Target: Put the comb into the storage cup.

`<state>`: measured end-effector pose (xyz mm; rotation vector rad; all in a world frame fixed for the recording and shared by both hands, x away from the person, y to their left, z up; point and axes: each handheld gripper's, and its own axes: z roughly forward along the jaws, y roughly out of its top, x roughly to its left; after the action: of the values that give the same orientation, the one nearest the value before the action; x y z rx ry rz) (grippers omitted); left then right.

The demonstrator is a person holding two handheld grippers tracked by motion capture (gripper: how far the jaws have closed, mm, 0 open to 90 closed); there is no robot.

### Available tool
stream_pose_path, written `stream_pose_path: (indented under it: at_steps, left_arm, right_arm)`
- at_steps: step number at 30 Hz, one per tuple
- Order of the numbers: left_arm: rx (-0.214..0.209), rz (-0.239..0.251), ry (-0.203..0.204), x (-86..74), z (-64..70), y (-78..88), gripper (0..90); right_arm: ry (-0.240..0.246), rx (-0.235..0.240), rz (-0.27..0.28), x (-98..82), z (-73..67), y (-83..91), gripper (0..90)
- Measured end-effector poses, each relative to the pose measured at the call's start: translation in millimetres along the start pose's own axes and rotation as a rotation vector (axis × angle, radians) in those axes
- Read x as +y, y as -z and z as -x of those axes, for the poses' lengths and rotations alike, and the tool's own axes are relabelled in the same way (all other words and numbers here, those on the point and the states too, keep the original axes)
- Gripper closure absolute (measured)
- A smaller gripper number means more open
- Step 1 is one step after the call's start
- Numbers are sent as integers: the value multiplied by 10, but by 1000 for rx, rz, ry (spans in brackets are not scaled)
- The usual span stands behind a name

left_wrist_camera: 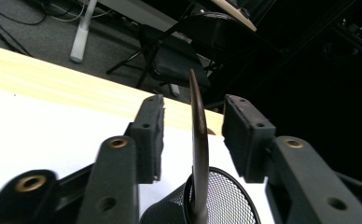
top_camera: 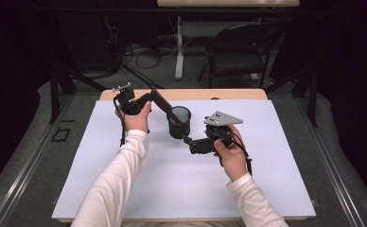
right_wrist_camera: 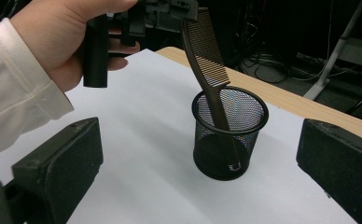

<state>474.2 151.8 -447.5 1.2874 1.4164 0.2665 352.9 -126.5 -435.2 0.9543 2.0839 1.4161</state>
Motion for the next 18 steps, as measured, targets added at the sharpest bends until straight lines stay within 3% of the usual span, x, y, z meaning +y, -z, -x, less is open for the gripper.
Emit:
stream_pose_path:
  at_steps: [7,18]
  left_arm:
    - [-11,-3,-12,-3,-13,23,466]
    - [18,24,-109,40,62,154,365]
  right_arm:
    - [-3,5,1,0,15,-26,6]
    - [3,1,-6,-7,23,-23,7]
